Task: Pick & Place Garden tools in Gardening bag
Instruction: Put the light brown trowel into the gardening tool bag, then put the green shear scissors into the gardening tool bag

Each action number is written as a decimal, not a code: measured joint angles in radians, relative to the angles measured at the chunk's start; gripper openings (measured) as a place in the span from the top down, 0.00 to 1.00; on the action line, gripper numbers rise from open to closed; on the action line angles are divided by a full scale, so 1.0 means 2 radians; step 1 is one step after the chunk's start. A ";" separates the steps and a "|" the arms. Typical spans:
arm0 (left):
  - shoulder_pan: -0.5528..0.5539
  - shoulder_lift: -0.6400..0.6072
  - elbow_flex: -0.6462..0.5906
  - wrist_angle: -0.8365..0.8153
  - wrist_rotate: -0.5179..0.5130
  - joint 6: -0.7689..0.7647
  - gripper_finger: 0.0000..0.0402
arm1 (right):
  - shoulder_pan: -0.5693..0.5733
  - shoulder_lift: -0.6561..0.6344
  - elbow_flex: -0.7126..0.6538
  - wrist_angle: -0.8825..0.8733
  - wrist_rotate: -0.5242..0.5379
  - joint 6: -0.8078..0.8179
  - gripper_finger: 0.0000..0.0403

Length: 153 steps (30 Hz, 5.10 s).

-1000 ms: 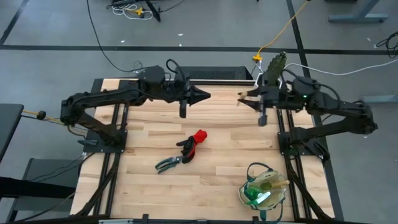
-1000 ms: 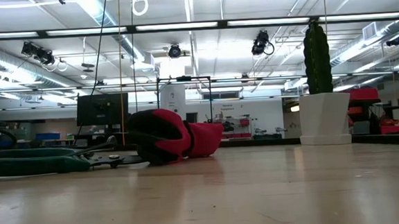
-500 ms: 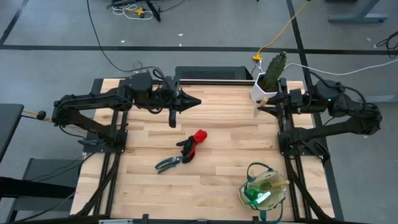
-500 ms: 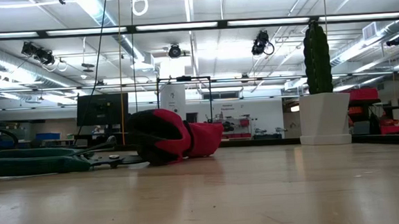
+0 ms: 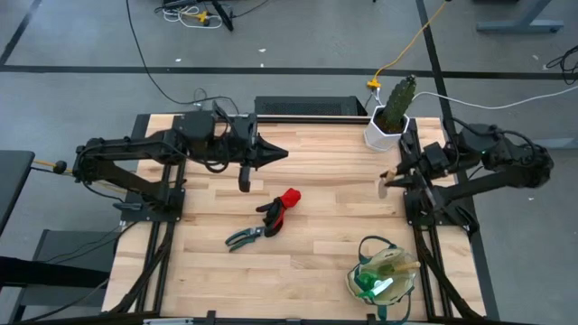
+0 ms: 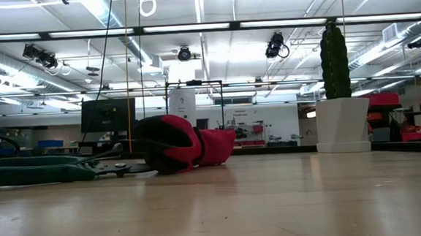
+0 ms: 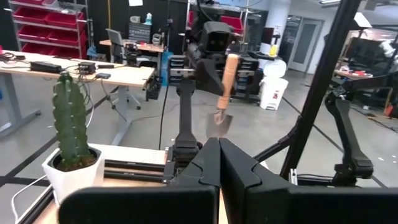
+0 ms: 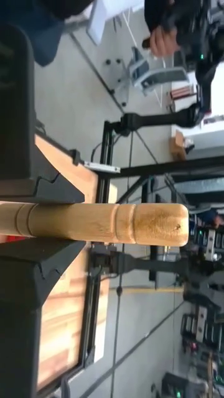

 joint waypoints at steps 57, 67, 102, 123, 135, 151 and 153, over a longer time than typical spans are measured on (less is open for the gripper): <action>-0.008 0.000 0.000 0.001 -0.117 -0.018 0.99 | 0.372 -0.065 -0.325 0.277 0.070 0.077 0.87; -0.009 0.001 0.000 0.000 -0.117 -0.018 0.99 | 0.395 -0.065 -0.376 0.282 0.071 0.031 0.87; -0.008 0.001 0.000 0.000 -0.129 -0.018 0.99 | 0.394 -0.061 -0.405 0.282 0.100 0.036 0.68; -0.008 0.001 0.000 0.001 -0.129 -0.017 0.99 | 0.385 -0.107 -0.405 0.308 0.249 0.054 0.51; -0.008 0.001 0.000 0.001 -0.128 -0.016 0.99 | 0.294 -0.107 -0.405 0.299 0.222 0.058 0.51; -0.008 0.001 0.000 0.001 -0.128 -0.016 0.99 | 0.147 -0.106 -0.405 0.308 0.170 0.034 0.51; -0.008 0.001 0.000 0.001 -0.128 -0.016 0.99 | 0.128 -0.105 -0.405 0.308 0.170 0.030 0.51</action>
